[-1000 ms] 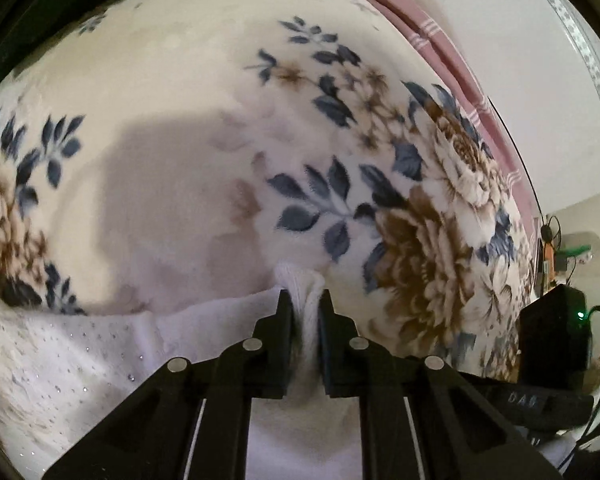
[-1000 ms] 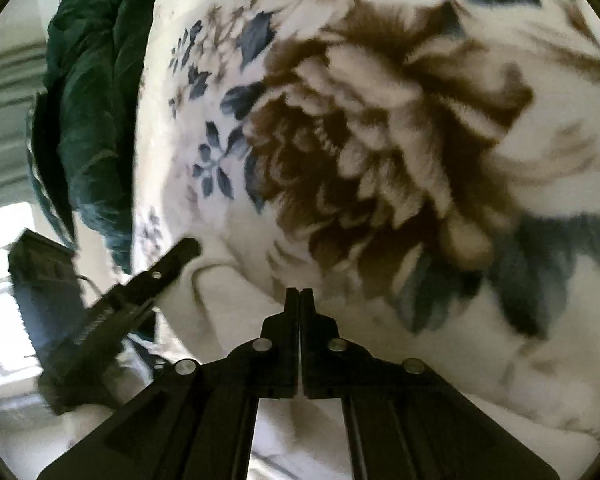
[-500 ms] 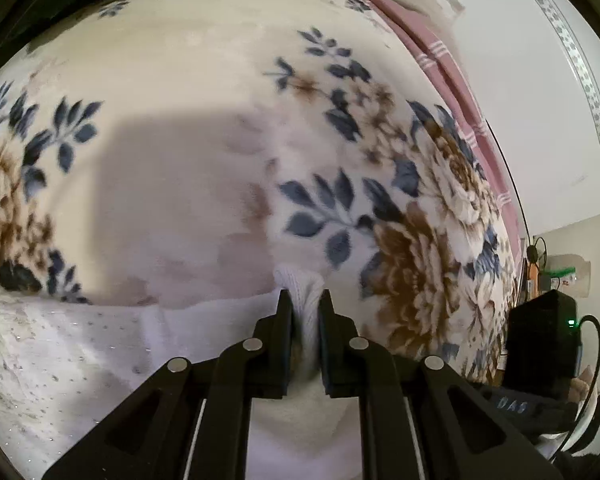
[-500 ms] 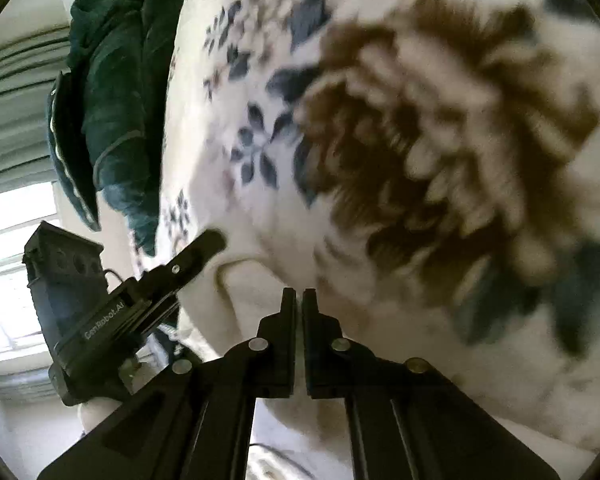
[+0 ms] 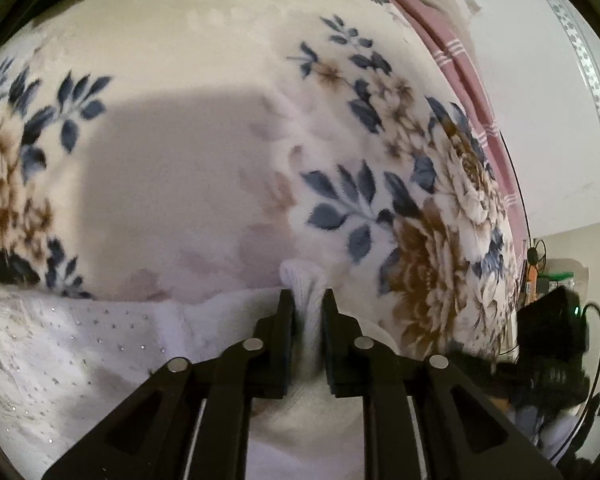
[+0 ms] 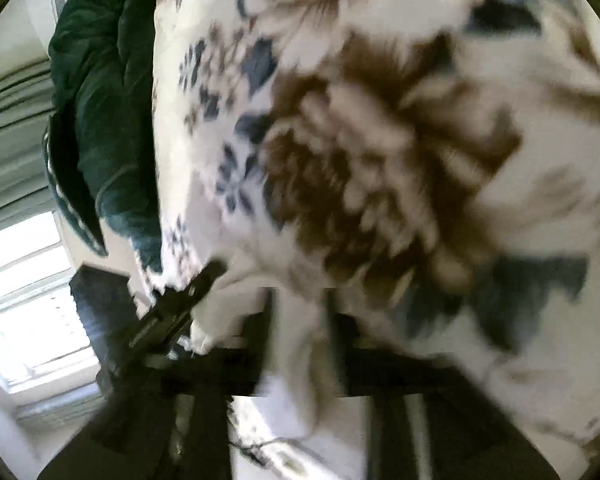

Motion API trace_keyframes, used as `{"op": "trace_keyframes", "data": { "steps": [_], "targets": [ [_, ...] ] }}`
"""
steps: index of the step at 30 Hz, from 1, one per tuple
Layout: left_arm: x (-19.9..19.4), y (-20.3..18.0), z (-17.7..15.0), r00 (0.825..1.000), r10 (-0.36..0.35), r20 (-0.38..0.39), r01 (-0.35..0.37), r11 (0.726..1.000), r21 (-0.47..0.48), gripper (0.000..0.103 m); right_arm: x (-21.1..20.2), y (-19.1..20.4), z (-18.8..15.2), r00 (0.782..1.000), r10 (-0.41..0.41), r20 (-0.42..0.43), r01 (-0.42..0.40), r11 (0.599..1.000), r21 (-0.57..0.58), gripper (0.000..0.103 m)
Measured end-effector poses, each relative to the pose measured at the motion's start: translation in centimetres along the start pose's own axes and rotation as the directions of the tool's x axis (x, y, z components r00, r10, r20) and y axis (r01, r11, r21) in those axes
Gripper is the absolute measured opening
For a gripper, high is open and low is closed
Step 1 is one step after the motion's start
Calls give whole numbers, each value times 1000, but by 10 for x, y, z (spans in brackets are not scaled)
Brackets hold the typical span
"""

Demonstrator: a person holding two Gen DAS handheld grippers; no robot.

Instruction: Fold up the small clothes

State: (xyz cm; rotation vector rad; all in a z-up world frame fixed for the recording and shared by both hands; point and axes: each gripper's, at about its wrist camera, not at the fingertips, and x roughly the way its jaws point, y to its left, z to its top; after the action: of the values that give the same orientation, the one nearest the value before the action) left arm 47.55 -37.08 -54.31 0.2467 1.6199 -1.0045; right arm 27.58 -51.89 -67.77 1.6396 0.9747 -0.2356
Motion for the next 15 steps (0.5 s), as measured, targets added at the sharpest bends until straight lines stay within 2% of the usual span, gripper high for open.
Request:
{"op": "trace_keyframes", "data": {
  "steps": [3, 5, 6, 7, 8, 10, 12, 13, 15],
  "targets": [
    [-4, 9, 4, 1000, 1, -1, -1, 998, -65, 31, 13, 3, -14, 997, -24, -66, 23, 1000, -15, 44],
    [-16, 16, 4, 999, 0, 55, 6, 995, -97, 31, 22, 5, -21, 997, -38, -62, 36, 998, -41, 43],
    [-23, 18, 2, 996, 7, 88, 2, 994, -110, 31, 23, 7, -24, 997, -65, -36, 63, 996, -58, 15],
    [-34, 21, 0, 991, 15, 131, 1, 993, -120, 31, 25, 11, -29, 991, -136, 0, 136, 986, -93, 9],
    [-47, 26, -6, 982, 34, 187, -8, 990, -137, 32, 23, 16, -32, 977, -209, 35, 212, 967, -140, 9],
    [-70, 33, -22, 961, 91, 262, -45, 983, -179, 32, 24, 20, -36, 968, -248, 40, 251, 952, -174, 10],
    [-93, 41, -50, 932, 139, 334, -61, 971, -232, 33, 18, 26, -41, 963, -267, 29, 267, 940, -213, 17],
    [-106, 45, -73, 913, 176, 367, -77, 960, -269, 34, 18, 31, -43, 958, -284, 34, 284, 932, -227, 33],
    [-120, 51, -109, 888, 230, 398, -94, 938, -332, 35, 9, 49, -49, 931, -349, 105, 365, 889, -278, 60]
  ]
}}
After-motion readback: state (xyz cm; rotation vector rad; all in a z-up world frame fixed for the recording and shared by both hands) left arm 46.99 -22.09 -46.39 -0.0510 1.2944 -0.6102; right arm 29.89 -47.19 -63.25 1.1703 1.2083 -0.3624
